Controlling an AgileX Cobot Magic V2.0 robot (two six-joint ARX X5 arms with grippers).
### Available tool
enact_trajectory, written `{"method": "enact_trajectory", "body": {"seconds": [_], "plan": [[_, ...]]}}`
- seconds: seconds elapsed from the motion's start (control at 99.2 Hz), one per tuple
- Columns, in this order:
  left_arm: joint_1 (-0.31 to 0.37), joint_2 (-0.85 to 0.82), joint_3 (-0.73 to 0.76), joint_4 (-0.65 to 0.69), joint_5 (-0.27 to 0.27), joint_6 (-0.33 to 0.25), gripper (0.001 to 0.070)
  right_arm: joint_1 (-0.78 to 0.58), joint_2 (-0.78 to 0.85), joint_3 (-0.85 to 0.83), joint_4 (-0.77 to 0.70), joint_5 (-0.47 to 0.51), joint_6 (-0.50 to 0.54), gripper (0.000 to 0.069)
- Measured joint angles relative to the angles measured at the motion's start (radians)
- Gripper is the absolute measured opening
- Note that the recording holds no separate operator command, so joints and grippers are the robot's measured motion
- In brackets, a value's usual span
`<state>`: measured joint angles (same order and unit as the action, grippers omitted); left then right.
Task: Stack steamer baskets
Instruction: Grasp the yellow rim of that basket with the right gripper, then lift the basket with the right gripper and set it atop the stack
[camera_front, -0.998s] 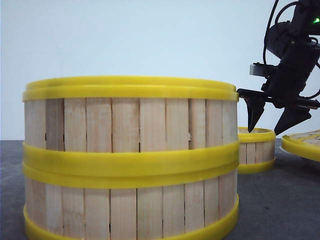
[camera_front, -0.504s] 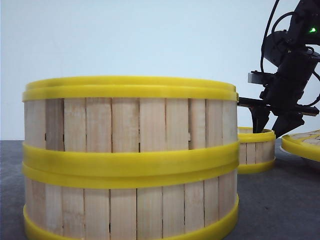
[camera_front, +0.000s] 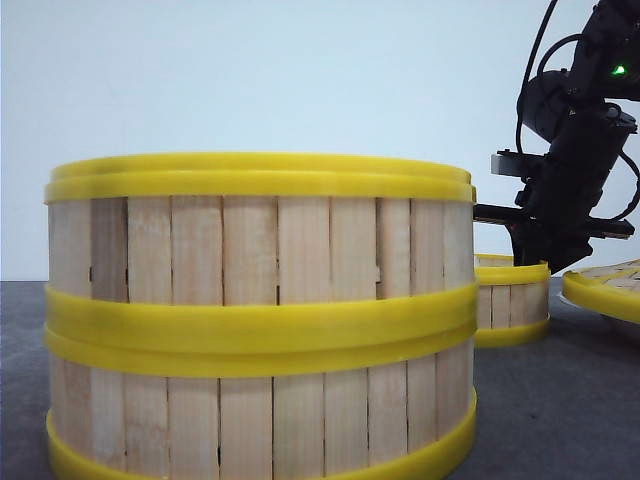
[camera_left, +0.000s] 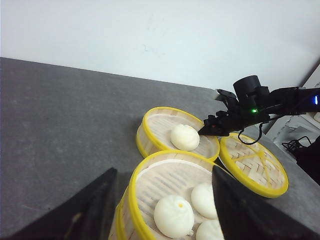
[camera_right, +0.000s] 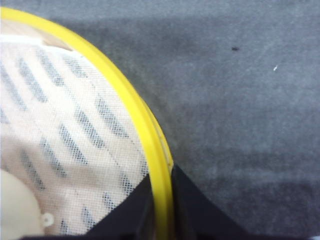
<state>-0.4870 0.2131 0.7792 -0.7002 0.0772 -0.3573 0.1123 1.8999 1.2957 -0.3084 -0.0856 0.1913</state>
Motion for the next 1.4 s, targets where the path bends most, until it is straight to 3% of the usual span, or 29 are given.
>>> {"method": "enact_trajectory", "body": {"seconds": [0.212, 0.403, 0.696, 0.978, 1.16, 1.402], "plan": [[0.0, 0.0, 0.0, 0.0, 0.0, 0.0, 0.0356, -0.006, -0.043, 0.008, -0.026, 0.012, 0.008, 0.0027], [0.0, 0.0, 0.0, 0.0, 0.0, 0.001, 0.0356, -0.026, -0.195, 0.04, -0.064, 0.001, 0.009, 0.0027], [0.0, 0.0, 0.0, -0.008, 0.0, 0.001, 0.0356, -0.03, -0.463, 0.06, -0.237, -0.145, 0.014, 0.0027], [0.0, 0.0, 0.0, -0.06, 0.0, 0.011, 0.0356, 0.094, -0.643, 0.06, -0.415, -0.247, -0.021, 0.0027], [0.0, 0.0, 0.0, -0.077, 0.0, 0.024, 0.0356, 0.206, -0.655, 0.06, -0.482, -0.241, -0.039, 0.0027], [0.0, 0.0, 0.0, -0.078, 0.0, 0.032, 0.0356, 0.362, -0.607, 0.059, -0.505, -0.089, -0.063, 0.0027]]}}
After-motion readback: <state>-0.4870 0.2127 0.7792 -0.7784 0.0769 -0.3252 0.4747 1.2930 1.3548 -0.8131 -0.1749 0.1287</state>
